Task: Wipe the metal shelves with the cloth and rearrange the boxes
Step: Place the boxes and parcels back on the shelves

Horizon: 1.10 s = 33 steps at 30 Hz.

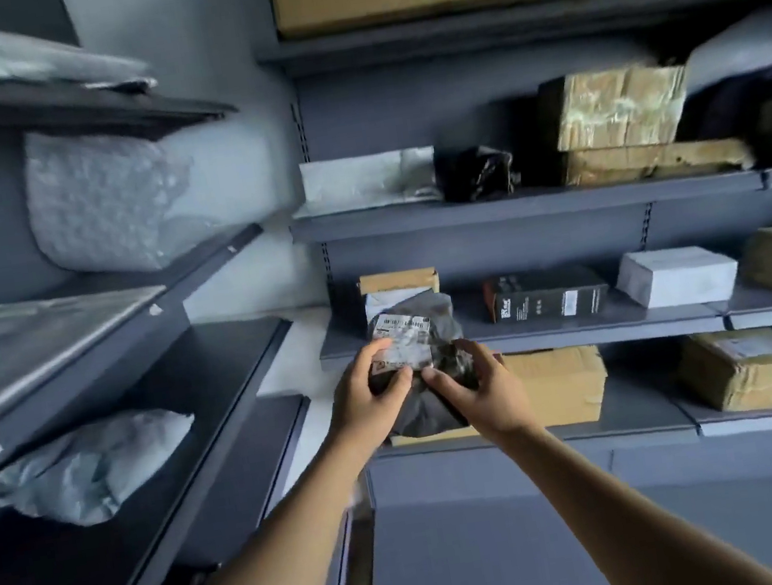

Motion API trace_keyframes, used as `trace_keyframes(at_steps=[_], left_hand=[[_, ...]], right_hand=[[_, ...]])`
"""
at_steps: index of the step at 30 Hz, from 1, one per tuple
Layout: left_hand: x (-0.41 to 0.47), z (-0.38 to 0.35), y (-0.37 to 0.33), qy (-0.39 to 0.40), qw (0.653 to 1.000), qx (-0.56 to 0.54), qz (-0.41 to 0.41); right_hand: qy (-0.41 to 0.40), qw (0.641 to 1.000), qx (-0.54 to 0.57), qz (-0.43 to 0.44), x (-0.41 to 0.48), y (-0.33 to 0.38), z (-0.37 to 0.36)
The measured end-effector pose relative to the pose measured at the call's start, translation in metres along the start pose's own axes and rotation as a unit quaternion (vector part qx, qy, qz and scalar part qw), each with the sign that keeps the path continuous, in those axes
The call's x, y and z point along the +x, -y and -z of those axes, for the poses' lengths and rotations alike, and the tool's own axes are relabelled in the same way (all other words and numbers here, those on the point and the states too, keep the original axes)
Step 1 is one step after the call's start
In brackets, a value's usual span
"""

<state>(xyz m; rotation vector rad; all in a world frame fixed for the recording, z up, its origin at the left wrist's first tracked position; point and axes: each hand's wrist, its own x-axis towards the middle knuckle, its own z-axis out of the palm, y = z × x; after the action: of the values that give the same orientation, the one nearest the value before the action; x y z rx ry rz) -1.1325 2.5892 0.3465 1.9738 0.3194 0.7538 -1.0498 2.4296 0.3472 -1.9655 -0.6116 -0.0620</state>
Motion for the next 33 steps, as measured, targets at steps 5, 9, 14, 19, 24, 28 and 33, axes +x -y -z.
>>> trace_keyframes(at_steps=[5,9,14,19,24,28,33], left_hand=[[0.027,0.023,-0.068,-0.038,0.995,0.009,-0.090],[0.055,0.026,-0.098,-0.054,0.991,0.025,-0.121],[0.097,0.020,-0.114,-0.074,0.990,0.036,-0.113],[0.148,0.020,-0.121,-0.069,0.990,0.060,-0.108],[0.195,0.022,-0.104,-0.089,0.989,0.083,-0.081],[0.241,0.024,-0.088,-0.114,0.985,0.109,-0.067],[0.310,0.026,-0.060,-0.088,0.986,0.128,-0.067]], right_hand=[[-0.040,0.996,0.006,0.077,0.024,0.052,0.035],[-0.046,0.994,0.010,0.101,0.050,0.075,0.057],[-0.048,0.992,-0.002,0.121,0.098,0.087,0.073],[-0.037,0.989,-0.026,0.139,0.160,0.091,0.073],[-0.032,0.988,-0.048,0.143,0.216,0.088,0.050],[-0.039,0.986,-0.066,0.145,0.261,0.087,0.030],[-0.051,0.983,-0.117,0.131,0.319,0.086,0.006]])
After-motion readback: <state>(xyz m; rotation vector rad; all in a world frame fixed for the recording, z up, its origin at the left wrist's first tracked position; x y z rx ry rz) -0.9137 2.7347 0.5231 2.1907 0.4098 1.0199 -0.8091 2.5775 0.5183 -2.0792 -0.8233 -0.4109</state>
